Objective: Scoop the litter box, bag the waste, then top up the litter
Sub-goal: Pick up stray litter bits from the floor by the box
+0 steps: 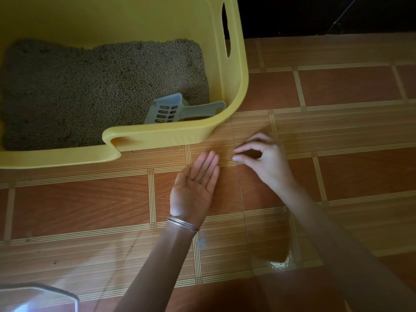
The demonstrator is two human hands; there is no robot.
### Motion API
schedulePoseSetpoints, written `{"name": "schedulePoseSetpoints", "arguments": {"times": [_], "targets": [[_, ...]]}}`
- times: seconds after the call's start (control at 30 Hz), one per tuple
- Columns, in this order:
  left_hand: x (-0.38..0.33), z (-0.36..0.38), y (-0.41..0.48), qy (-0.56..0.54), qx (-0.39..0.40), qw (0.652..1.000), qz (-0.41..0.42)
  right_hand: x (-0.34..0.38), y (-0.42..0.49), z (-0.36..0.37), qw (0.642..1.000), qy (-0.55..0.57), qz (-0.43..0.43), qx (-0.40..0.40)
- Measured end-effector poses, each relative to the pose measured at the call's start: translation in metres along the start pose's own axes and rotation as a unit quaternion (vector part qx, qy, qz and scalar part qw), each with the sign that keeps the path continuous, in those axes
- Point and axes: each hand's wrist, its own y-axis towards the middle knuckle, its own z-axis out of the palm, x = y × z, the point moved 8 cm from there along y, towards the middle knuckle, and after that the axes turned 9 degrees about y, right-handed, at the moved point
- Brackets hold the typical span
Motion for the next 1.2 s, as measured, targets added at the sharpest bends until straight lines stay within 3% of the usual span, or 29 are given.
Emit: {"name": "schedulePoseSetpoints", "arguments": {"times": [0.37, 0.57, 0.63, 0.77, 0.87, 1.2], "targets": [[0.001, 0.002, 0.001, 0.0, 0.004, 1.0, -0.002, 0.017, -0.007, 0.008, 0.994, -0.102, -0.045, -0.001], [0.009, 0.007, 0.003, 0.02, -0.002, 1.0, -0.018, 0.05, -0.01, 0.015, 0.997, 0.058, -0.051, 0.013], [0.009, 0.008, 0.005, 0.014, -0.005, 1.0, -0.016, 0.054, -0.008, 0.011, 0.997, 0.057, -0.058, 0.014], [0.006, 0.007, 0.005, -0.002, 0.002, 1.0, -0.01, 0.016, -0.003, -0.014, 0.998, 0.043, 0.014, -0.049], [0.003, 0.004, 0.005, -0.008, -0.001, 1.0, -0.004, -0.007, -0.003, -0.017, 0.998, 0.007, 0.053, -0.043], [0.002, 0.005, 0.005, 0.002, 0.006, 1.0, -0.004, -0.001, 0.006, -0.002, 0.999, -0.004, 0.008, -0.049]]}}
